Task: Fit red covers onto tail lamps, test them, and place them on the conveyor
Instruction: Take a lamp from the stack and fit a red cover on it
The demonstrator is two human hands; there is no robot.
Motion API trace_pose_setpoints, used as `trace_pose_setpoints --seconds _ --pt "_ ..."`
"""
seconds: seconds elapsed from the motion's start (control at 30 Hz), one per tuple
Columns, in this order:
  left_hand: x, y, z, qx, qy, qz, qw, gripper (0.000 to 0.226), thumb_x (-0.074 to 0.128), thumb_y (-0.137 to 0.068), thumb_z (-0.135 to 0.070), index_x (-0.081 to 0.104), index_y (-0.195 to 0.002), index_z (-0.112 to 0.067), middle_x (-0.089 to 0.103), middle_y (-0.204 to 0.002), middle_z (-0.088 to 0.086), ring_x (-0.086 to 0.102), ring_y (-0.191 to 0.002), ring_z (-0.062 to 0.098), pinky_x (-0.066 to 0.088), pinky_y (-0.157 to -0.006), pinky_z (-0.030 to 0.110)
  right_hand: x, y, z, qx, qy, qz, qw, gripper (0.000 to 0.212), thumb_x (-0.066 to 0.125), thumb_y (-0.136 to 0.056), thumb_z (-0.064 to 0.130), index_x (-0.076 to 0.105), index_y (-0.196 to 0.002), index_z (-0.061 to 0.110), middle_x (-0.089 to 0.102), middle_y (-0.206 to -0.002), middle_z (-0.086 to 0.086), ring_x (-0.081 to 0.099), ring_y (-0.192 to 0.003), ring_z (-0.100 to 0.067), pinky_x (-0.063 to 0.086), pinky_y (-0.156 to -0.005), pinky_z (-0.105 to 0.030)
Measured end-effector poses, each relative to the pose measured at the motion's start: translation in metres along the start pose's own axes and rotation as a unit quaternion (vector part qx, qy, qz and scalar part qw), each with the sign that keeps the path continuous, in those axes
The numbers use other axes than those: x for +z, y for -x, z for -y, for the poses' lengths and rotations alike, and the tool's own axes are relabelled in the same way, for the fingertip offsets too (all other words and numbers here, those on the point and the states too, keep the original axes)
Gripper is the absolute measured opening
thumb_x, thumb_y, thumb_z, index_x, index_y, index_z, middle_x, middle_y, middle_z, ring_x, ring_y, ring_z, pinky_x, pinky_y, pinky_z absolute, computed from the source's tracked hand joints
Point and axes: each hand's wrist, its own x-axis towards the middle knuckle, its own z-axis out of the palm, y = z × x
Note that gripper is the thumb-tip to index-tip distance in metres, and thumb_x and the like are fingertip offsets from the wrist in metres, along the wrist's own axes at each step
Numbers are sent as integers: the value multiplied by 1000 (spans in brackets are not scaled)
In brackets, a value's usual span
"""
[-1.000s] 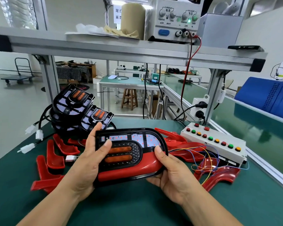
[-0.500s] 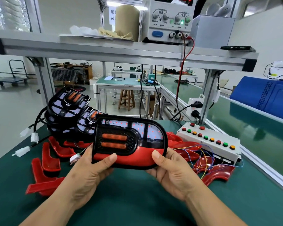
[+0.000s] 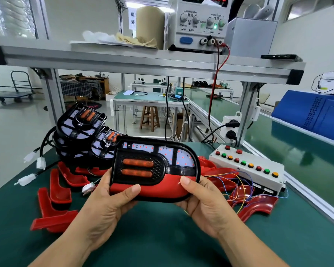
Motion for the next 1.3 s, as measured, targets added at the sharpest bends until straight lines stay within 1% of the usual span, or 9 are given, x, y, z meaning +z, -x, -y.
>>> trace_pose_setpoints --seconds 0.13,0.23,0.3,0.43,0.73,0.83,0.93,1.13,1.3 --pt "0 -1 0 11 -15 -8 1000 71 82 -59 -16 60 -125 -29 72 -118 3 71 -103 18 58 -70 24 0 1 1 4 -5 9 1000 22 71 -78 12 76 -99 9 70 -110 -21 71 -94 -27 60 -77 -38" --pt "0 0 -2 9 -14 -5 1000 67 81 -60 -18 62 -123 -31 72 -118 3 71 -104 19 59 -71 24 -2 0 1 10 -6 11 1000 23 64 -82 10 75 -102 7 69 -112 -23 70 -96 -29 59 -79 -39" --pt "0 1 -3 10 -17 1 1000 61 80 -61 -20 65 -118 -34 72 -117 1 71 -102 16 58 -69 22 -3 0 1 11 -3 8 1000 25 63 -81 12 75 -102 7 70 -111 -23 71 -95 -29 60 -79 -39" --pt "3 2 -4 15 -16 4 1000 53 79 -62 -22 68 -112 -33 73 -116 1 71 -101 16 58 -68 22 -2 0 1 12 7 -10 1000 25 68 -74 17 76 -96 8 72 -102 -21 73 -87 -27 60 -72 -35" --pt "2 1 -3 17 -32 -3 999 67 79 -62 -24 59 -125 -31 71 -118 -1 70 -106 17 59 -71 26 -3 -1 -1 9 -8 -5 1000 29 65 -77 12 72 -104 4 71 -107 -23 72 -90 -28 59 -72 -35" --pt "3 0 -1 19 -24 -8 999 65 79 -61 -21 61 -123 -31 72 -117 0 71 -104 18 59 -69 24 -5 -1 0 5 4 -5 1000 28 66 -77 15 74 -102 6 71 -106 -22 72 -89 -27 60 -72 -35" --pt "4 -1 0 24 -18 -9 1000 57 78 -64 -17 64 -117 -29 73 -114 1 72 -101 18 59 -69 25 -7 -2 0 1 13 -6 1000 25 64 -78 15 74 -100 6 73 -100 -20 73 -84 -26 59 -68 -33" --pt "6 -3 1 24 -15 -15 999 56 80 -57 -21 67 -111 -31 74 -112 1 72 -99 17 58 -68 25 -10 -3 0 -4 23 -11 1000 29 66 -76 17 73 -101 4 73 -98 -22 73 -82 -26 59 -66 -32" --pt "7 -6 2 20 -15 -24 999 61 78 -59 -21 61 -117 -27 73 -114 2 71 -101 17 59 -68 25 -12 -5 -2 -14 23 -13 1000 34 66 -76 17 70 -106 2 72 -101 -22 73 -85 -27 59 -68 -34"
